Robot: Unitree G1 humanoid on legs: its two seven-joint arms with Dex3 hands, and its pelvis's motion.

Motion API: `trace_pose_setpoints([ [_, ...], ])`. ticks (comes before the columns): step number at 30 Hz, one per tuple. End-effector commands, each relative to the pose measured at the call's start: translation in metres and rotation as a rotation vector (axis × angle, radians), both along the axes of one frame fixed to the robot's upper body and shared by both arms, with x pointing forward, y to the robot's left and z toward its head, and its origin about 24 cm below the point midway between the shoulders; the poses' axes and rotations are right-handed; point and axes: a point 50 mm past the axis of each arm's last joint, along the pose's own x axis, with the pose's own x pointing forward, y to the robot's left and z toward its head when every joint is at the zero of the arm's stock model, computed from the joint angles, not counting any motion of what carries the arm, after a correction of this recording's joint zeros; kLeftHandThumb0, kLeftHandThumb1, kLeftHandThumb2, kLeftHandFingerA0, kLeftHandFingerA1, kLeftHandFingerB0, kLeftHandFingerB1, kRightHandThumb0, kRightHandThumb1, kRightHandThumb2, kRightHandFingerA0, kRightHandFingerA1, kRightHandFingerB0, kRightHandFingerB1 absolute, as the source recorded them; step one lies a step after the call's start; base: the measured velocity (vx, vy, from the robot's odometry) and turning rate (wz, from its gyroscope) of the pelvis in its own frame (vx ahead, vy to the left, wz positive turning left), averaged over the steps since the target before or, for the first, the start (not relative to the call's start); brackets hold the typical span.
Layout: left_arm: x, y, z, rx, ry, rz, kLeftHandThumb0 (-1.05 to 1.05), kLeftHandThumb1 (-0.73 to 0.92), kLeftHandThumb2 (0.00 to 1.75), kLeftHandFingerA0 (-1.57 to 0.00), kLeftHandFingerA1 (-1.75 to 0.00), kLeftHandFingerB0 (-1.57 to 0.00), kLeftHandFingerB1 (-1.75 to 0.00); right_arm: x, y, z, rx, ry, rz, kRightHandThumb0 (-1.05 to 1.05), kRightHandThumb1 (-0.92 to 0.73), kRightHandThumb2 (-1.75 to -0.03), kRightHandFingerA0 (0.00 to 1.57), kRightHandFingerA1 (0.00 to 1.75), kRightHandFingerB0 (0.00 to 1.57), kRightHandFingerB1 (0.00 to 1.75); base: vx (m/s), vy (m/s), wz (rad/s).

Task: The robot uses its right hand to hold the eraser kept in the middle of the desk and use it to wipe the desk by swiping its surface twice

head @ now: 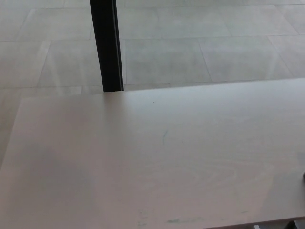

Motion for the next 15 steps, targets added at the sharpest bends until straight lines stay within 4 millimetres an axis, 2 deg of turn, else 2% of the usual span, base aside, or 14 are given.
trace_pose_setpoints([
  [1, 0.003, 0.004, 0.007, 0.007, -0.045, 0.015, -0.70, 0.92, 0.69, -0.36, -0.91, -0.26, -0.66, -0.005, 0.022, -0.020, -0.057, 0.058, 0.109, -0.27, -0.55, -1.00, 0.84, 1.75, 0.75, 1.58, 0.00, 0.000, 0.00],
  [2, 0.003, 0.004, 0.007, 0.006, -0.047, 0.023, -0.65, 0.67, 1.14, -0.50, -0.83, -0.27, -0.65, -0.005, 0.025, -0.021, -0.089, 0.072, 0.128, -0.28, -0.56, -0.96, 0.92, 1.75, 0.76, 1.64, 0.00, 0.000, 0.00],
  [3, 0.004, 0.004, 0.007, 0.009, -0.047, 0.027, -0.71, 0.92, 0.70, -0.38, -0.93, -0.31, -0.69, -0.005, 0.033, -0.025, -0.158, 0.105, 0.182, -0.26, -0.57, -0.99, 0.95, 1.75, 0.76, 1.68, 0.00, 0.000, 0.00],
  [5, 0.004, 0.004, 0.008, 0.025, -0.037, 0.007, -0.71, 0.92, 0.69, -0.36, -0.96, -0.28, -0.68, -0.008, 0.039, -0.032, -0.241, 0.162, 0.256, -0.25, -0.59, -0.99, 0.95, 1.75, 0.75, 1.68, 0.00, 0.000, 0.00],
  [6, 0.005, 0.004, 0.009, 0.034, -0.030, -0.003, -0.72, 0.92, 0.70, -0.40, -0.94, -0.27, -0.68, -0.011, 0.042, -0.038, -0.353, 0.229, 0.347, -0.27, -0.61, -0.99, 0.96, 1.75, 0.75, 1.71, 0.00, 0.000, 0.00],
  [7, 0.005, 0.004, 0.009, 0.023, -0.043, 0.005, -0.71, 0.92, 0.70, -0.38, -0.93, -0.28, -0.68, -0.012, 0.044, -0.041, -0.398, 0.261, 0.392, -0.29, -0.61, -1.02, 0.95, 1.75, 0.78, 1.64, 0.00, 0.000, 0.00],
  [9, 0.007, 0.004, 0.010, 0.019, -0.052, 0.007, -0.71, 0.92, 0.70, -0.38, -0.93, -0.28, -0.68, -0.012, 0.044, -0.041, -0.414, 0.269, 0.406, -0.29, -0.61, -1.02, 0.95, 1.75, 0.78, 1.64, 0.00, 0.000, 0.00],
  [10, 0.007, 0.003, 0.010, 0.013, -0.057, 0.012, -0.71, 0.92, 0.68, -0.38, -0.94, -0.27, -0.68, -0.013, 0.045, -0.043, -0.447, 0.298, 0.425, -0.31, -0.61, -0.98, 0.95, 1.75, 0.77, 1.57, 0.00, 0.000, 0.00],
  [11, 0.009, 0.003, 0.010, 0.000, -0.068, 0.021, -0.70, 0.92, 0.70, -0.36, -0.96, -0.25, -0.68, -0.015, 0.046, -0.048, -0.514, 0.369, 0.463, -0.32, -0.66, -0.88, 0.91, 1.75, 0.71, 1.58, 0.00, 0.000, 0.00],
  [14, 0.009, 0.003, 0.011, 0.001, -0.065, 0.018, -0.71, 0.92, 0.71, -0.35, -1.01, -0.26, -0.68, -0.016, 0.045, -0.050, -0.524, 0.394, 0.466, -0.31, -0.69, -0.82, 0.90, 1.75, 0.67, 1.59, 0.00, 0.000, 0.00],
  [15, 0.009, 0.004, 0.012, -0.003, -0.073, 0.022, -0.71, 0.92, 0.70, -0.35, -0.99, -0.27, -0.68, -0.016, 0.045, -0.050, -0.519, 0.389, 0.454, -0.29, -0.69, -0.79, 0.92, 1.75, 0.62, 1.65, 0.00, 0.000, 0.00],
])
